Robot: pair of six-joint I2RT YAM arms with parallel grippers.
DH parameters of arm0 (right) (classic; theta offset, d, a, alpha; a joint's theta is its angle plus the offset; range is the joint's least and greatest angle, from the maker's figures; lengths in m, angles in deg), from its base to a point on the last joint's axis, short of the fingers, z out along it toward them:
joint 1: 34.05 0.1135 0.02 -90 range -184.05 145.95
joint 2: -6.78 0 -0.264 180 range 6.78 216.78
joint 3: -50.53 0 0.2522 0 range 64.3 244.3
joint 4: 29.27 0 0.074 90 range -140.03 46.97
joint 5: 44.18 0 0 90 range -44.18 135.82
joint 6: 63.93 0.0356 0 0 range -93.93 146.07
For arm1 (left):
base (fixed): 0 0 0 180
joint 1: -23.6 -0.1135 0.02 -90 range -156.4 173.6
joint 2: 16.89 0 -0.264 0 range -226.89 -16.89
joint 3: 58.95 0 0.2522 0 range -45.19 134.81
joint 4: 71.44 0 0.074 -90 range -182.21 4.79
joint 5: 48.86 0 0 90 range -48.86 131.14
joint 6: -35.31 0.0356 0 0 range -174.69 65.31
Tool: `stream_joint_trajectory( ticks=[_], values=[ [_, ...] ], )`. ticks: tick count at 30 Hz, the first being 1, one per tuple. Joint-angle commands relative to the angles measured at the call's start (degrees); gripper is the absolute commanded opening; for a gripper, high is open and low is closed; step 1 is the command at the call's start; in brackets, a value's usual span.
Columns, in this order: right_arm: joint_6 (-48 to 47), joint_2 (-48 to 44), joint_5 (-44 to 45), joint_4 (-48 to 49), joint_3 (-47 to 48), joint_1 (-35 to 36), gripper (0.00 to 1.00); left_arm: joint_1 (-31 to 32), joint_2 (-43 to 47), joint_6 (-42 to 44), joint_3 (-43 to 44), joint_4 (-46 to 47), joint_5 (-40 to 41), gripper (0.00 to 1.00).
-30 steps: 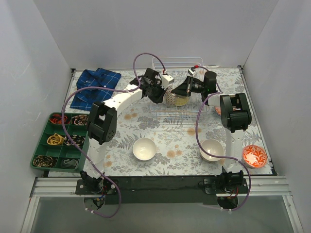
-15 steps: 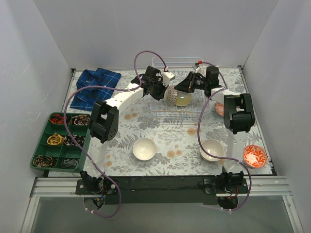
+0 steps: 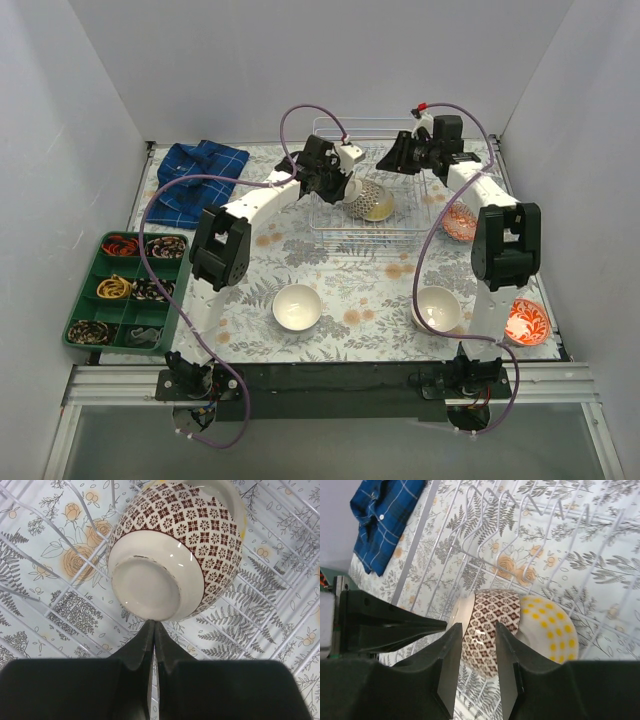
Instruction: Load the bowls into the dish rack
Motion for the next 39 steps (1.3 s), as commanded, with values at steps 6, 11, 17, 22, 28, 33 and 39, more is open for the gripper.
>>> stream_joint_trajectory(
  ticks=[6, 11, 17, 22, 28, 33, 39],
  values=[
    [-10.14, -11.55, 6.17, -3.6, -7.59, -2.16, 0.41, 1.43, 0.08, -2.53, 2.9, 4.08, -1.88, 0.0],
    [-11.02, -15.86, 6.96, -3.86, -12.16, -3.04, 0.41, 1.96, -0.27, -3.5, 3.78, 5.57, -1.88, 0.0],
    [-12.87, -20.61, 7.41, -4.48, -16.74, -3.75, 0.41, 3.37, -1.94, -3.85, 6.59, 5.93, -2.67, 0.0],
    [-13.22, -22.81, 7.76, -4.65, -19.73, -4.71, 0.41, 4.33, -1.85, -4.2, 7.3, 6.37, -2.41, 0.0],
    [-14.62, -25.36, 7.67, -4.83, -21.14, -5.15, 0.41, 4.77, -1.33, -5.17, 7.3, 7.07, -1.53, 0.0],
    [-22.86, -29.14, 9.42, -10.0, -20.87, -6.38, 0.43, 5.04, 2.88, -5.78, 8.7, 7.07, -0.92, 0.0],
    [-32.36, -35.29, 16.46, -18.36, -24.91, -12.43, 0.56, 5.04, 13.08, -3.42, 5.02, 7.07, 6.72, 0.59]
  ],
)
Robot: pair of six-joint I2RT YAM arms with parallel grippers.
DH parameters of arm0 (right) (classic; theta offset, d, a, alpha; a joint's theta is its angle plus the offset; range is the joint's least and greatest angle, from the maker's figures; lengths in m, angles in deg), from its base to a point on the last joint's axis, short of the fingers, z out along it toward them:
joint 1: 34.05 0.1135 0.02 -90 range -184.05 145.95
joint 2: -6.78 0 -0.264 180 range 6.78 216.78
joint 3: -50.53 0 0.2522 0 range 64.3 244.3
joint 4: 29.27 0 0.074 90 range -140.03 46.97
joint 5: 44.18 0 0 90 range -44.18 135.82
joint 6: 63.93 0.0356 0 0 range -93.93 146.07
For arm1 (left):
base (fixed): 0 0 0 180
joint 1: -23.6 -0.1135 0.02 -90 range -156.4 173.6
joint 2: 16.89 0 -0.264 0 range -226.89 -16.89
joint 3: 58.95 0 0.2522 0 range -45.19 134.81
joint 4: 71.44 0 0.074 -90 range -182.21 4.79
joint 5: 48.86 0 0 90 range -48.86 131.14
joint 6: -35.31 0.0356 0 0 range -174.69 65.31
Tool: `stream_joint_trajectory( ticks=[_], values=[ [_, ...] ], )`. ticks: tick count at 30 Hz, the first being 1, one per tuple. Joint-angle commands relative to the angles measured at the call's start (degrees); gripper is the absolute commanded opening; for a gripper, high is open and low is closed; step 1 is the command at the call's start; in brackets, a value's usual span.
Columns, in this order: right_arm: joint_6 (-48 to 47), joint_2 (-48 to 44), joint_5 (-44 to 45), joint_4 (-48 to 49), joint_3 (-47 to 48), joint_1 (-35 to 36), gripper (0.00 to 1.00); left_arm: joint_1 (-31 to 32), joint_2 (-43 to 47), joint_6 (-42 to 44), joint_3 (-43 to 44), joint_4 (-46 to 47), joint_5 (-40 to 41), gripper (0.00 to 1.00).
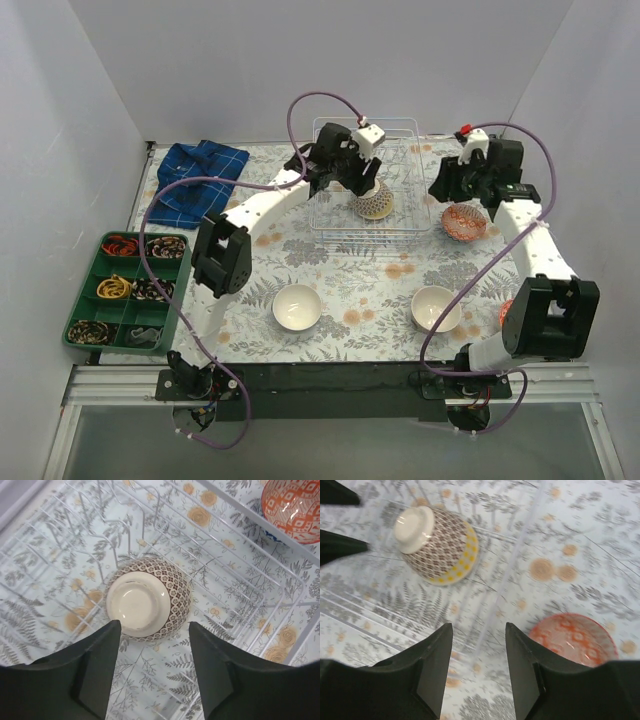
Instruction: Load the bowls into the dish rack
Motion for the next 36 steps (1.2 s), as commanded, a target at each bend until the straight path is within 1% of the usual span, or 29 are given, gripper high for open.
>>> stream_joint_trajectory(
  ticks=[1, 2, 3, 4, 5, 7, 8, 11, 15, 20, 21, 25, 36],
  values=[
    [-12.87, -5.5, 4.83, -8.83, -2.86, -5.21, 0.56, 0.1, 15.02, 2.53, -3.68, 1.11, 8.01, 0.65],
    [-14.73, -5.77, 4.13, -10.24, -3.13, -5.91, 0.56, 0.19, 16.35, 3.93, -5.1, 1.02, 9.25, 0.72],
    [-16.58, -5.95, 3.87, -11.56, -3.39, -6.97, 0.56, 0.1, 17.67, 4.73, -7.11, 1.02, 10.4, 0.76],
    [-20.95, -6.04, 2.91, -14.27, -3.83, -7.59, 0.56, 0.1, 20.21, 5.43, -10.53, 0.93, 12.41, 0.78],
    [-23.16, -6.04, 0.37, -15.69, -4.18, -8.37, 0.56, 0.01, 21.36, 6.13, -12.47, 1.01, 13.47, 0.79],
    [-27.47, -6.39, -0.7, -17.89, -5.76, -8.73, 0.55, -0.16, 24.08, 6.49, -15.21, 0.93, 15.23, 0.84],
    [-32.37, -6.65, -2.71, -19.03, -6.64, -8.91, 0.55, -0.34, 24.88, 6.58, -17.22, 0.75, 15.41, 0.85],
    [-39.33, -8.06, -3.87, -18.87, -9.8, -8.91, 0.55, -0.25, 26.91, 7.54, -19.6, -0.3, 15.42, 0.88],
    [-41.29, -7.45, -3.08, -17.38, -10.25, -8.91, 0.55, -0.34, 27.7, 8.25, -20.93, -0.92, 15.42, 0.88],
    [-42.78, -3.94, -1.77, -16.23, -8.67, -8.91, 0.53, -0.34, 27.97, 8.25, -22.07, -0.74, 15.42, 0.88],
    [-43.05, -3.32, -1.41, -16.15, -8.32, -8.91, 0.53, -0.43, 28.14, 8.25, -22.33, -0.83, 17.16, 0.88],
    [-46.03, -0.6, -0.36, -15.36, -7.44, -8.91, 0.53, -0.43, 28.49, 9.3, -23.04, -0.83, 17.96, 0.88],
    [-47.27, 3.63, 2.45, -10.96, -7.26, -8.56, 0.5, -0.43, 27.44, 11.15, -22.43, -0.74, 19.46, 0.88]
  ],
)
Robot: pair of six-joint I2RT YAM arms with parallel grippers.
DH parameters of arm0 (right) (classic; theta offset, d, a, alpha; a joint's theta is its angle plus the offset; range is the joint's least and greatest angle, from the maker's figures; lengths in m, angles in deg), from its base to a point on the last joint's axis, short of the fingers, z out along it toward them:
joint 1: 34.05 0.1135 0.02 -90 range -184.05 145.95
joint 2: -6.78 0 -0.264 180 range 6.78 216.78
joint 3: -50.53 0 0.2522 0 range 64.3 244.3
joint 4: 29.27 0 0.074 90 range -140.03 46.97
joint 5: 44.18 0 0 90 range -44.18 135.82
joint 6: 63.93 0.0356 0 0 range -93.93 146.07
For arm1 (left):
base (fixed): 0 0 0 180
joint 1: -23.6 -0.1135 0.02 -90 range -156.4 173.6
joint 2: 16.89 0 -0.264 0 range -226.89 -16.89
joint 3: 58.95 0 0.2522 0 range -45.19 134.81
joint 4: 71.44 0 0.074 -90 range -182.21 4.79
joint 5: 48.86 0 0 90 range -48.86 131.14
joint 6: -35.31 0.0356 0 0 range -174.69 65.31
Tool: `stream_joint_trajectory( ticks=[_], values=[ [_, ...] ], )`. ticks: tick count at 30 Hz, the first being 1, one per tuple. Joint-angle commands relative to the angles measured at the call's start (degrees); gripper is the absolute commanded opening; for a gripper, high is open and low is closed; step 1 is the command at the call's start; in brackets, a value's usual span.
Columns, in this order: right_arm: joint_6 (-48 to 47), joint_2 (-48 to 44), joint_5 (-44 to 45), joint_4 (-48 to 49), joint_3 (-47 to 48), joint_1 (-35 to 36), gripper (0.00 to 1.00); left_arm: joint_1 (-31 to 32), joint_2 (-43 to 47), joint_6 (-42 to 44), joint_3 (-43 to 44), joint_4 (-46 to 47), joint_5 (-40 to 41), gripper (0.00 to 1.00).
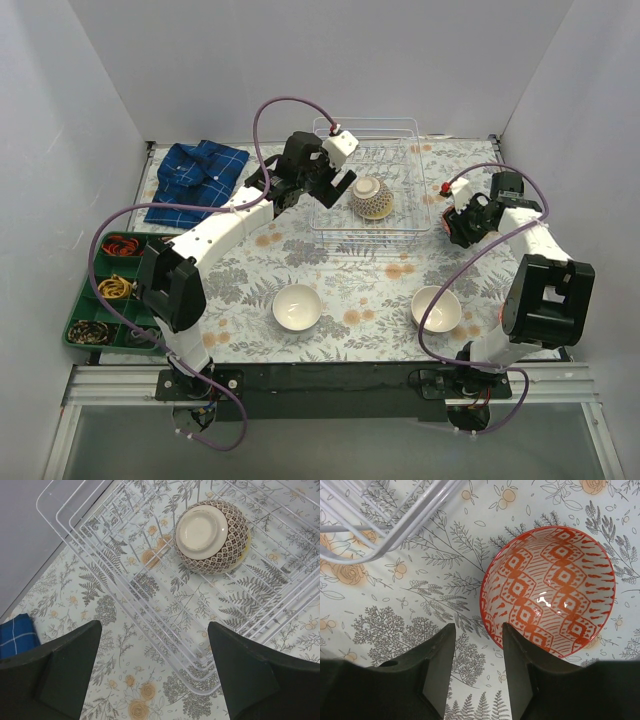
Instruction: Load the bowls into the dish rack
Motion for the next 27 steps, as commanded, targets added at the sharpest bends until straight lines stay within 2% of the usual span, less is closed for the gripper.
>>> stream_joint_trajectory(
  ticks=[1, 14, 27],
  values=[
    [-2.02, 1.72, 1.12, 2.66, 2.36, 0.36, 0.5, -0.36, 1.5, 1.51, 0.81, 0.24, 1.51, 0.88],
    [-2.99, 4.1, 4.64, 8.19, -0.01, 2.64, 0.48, -0.36, 2.02, 1.6, -0.68, 0.24, 1.78, 0.88],
    [-1.68, 5.51, 6.93, 8.28, -0.89, 4.23, 0.43, -0.36, 2.9, 1.34, -2.62, 0.77, 2.04, 0.88]
  ],
)
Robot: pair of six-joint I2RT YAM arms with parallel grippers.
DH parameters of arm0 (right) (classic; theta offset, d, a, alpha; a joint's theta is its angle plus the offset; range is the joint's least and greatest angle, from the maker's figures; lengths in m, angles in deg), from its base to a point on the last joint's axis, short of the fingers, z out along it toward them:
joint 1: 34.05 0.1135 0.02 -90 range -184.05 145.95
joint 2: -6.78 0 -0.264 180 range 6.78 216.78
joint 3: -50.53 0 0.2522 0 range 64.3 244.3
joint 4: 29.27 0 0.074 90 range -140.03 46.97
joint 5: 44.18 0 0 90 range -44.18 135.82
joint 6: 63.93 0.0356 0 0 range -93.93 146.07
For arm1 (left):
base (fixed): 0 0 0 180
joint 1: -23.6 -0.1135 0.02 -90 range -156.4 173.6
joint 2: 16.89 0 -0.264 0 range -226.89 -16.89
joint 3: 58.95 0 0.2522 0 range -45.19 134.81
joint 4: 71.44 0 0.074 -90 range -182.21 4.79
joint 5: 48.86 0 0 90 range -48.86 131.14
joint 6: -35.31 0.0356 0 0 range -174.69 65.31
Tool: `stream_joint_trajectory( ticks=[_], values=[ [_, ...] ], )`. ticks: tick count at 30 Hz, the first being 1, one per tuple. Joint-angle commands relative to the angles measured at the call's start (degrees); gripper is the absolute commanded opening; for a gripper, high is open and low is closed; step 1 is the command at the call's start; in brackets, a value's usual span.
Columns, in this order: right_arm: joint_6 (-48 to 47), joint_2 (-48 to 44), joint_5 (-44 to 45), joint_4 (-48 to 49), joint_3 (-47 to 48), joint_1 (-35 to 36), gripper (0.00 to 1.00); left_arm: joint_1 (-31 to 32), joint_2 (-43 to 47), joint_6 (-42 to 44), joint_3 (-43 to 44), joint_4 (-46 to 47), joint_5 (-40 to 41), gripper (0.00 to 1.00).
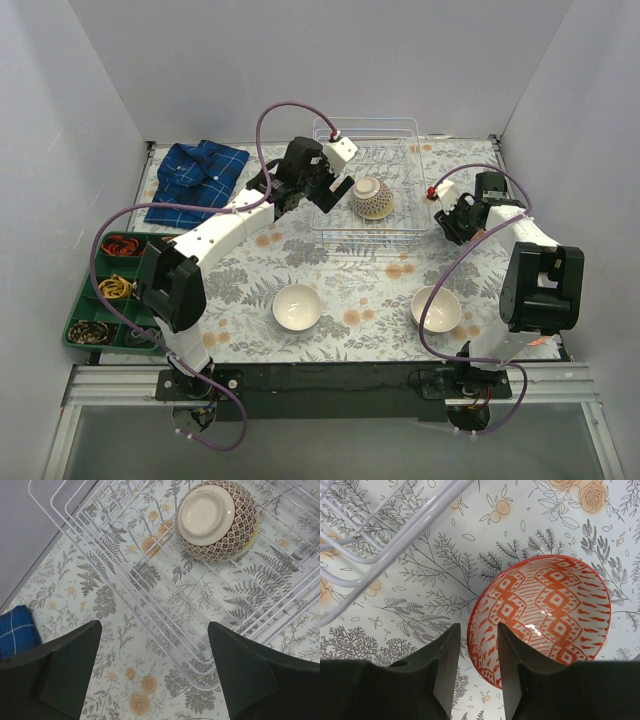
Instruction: Load the bowls into the dish rack
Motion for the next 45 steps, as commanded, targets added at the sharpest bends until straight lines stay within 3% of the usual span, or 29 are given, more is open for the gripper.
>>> stream_joint_trajectory(
  ticks=[1, 6, 12, 16, 19, 24, 30, 37, 41, 45],
  values=[
    [0.77, 0.46, 1.02, 1.4, -0.33, 0.12, 0.42, -0.36, 2.92, 0.2, -0.5, 0.55, 0.73, 0.88],
    [2.09, 1.25, 2.08, 1.4, 0.11, 0.12, 0.4, -0.36, 2.66, 0.11, -0.24, 0.72, 0.64, 0.88],
    [2.18, 1.08, 1.9, 0.7, 0.29, 0.21, 0.24, -0.36, 2.57, -0.06, 0.03, 0.64, 0.47, 0.88],
    [2.27, -0.32, 1.9, -1.58, 1.25, 0.21, 0.07, -0.28, 2.83, 0.02, 0.12, 0.81, 0.38, 0.88],
    [2.27, -3.75, 2.25, -4.57, 2.65, 0.29, 0.02, -0.36, 3.1, 0.11, 0.38, 1.08, 0.12, 0.88],
    [4.2, -12.17, -0.02, -9.06, 7.22, 0.21, 0.01, -0.36, 2.75, -0.15, 1.26, 2.91, 0.81, 0.87],
    [13.51, -16.32, -10.65, -10.64, 14.96, 0.21, 0.01, -0.54, -1.64, -3.14, 5.56, 4.42, 4.6, 0.86],
    [24.14, -13.78, -36.11, -8.1, 22.35, 0.82, 0.01, -0.63, -4.37, -5.42, 9.79, 2.66, 3.19, 0.84],
    [31.95, -11.15, -48.26, -0.73, 21.56, 1.61, 0.01, -1.15, -3.23, -6.83, 8.47, 4.15, 6.08, 0.76],
    [50.37, -6.15, -56.88, 14.52, 19.54, 3.19, 0.01, -1.94, -2.62, -7.27, 7.68, 4.68, 8.2, 0.65]
  ],
)
